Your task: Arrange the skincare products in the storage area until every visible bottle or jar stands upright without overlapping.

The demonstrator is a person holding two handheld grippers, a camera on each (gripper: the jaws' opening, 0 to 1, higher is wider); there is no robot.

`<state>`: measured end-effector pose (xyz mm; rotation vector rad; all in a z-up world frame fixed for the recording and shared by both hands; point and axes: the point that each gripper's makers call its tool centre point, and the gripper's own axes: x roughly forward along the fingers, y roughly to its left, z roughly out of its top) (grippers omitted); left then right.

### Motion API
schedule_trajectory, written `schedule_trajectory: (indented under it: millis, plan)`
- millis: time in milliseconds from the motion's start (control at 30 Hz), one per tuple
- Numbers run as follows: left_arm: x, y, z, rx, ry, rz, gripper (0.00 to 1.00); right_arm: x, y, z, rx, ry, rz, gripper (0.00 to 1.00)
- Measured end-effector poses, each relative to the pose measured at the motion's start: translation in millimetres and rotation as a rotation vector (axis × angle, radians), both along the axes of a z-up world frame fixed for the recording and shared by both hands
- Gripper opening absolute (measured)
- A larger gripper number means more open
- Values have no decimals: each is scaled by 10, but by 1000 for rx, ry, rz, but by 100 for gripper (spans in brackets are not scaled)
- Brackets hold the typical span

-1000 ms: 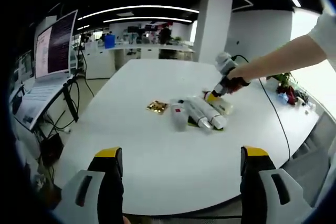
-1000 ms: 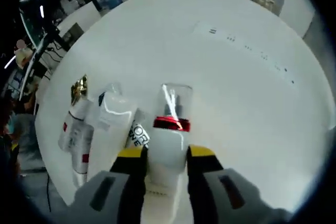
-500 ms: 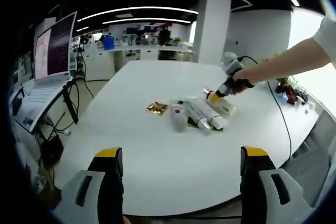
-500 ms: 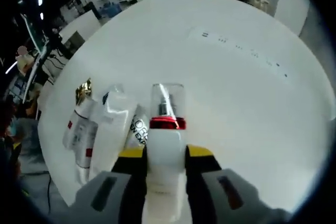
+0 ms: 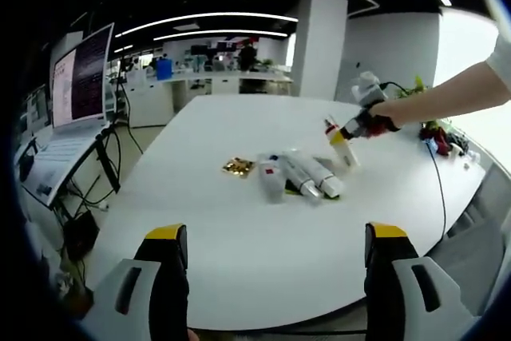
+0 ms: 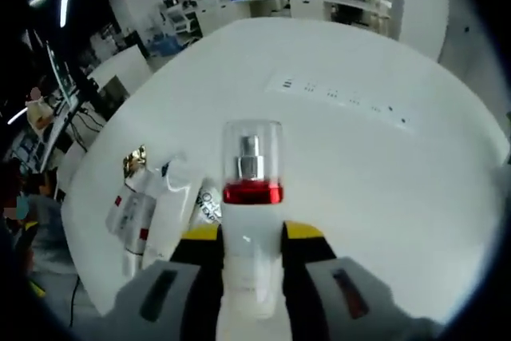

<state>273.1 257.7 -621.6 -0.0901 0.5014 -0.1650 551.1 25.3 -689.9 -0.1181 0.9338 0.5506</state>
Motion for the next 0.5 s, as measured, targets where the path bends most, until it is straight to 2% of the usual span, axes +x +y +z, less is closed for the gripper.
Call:
schedule_trajectory:
  millis: [133, 400, 500]
  plan:
    - [0, 8, 0, 6, -6, -4, 90, -17, -48, 78, 26, -48, -25, 26]
    - [-1, 4, -3, 16, -12, -15, 90, -67, -323, 214, 21, -218, -89, 26]
    - [0, 0, 1, 17, -17, -18, 90, -82, -399, 272, 60, -293, -115, 26]
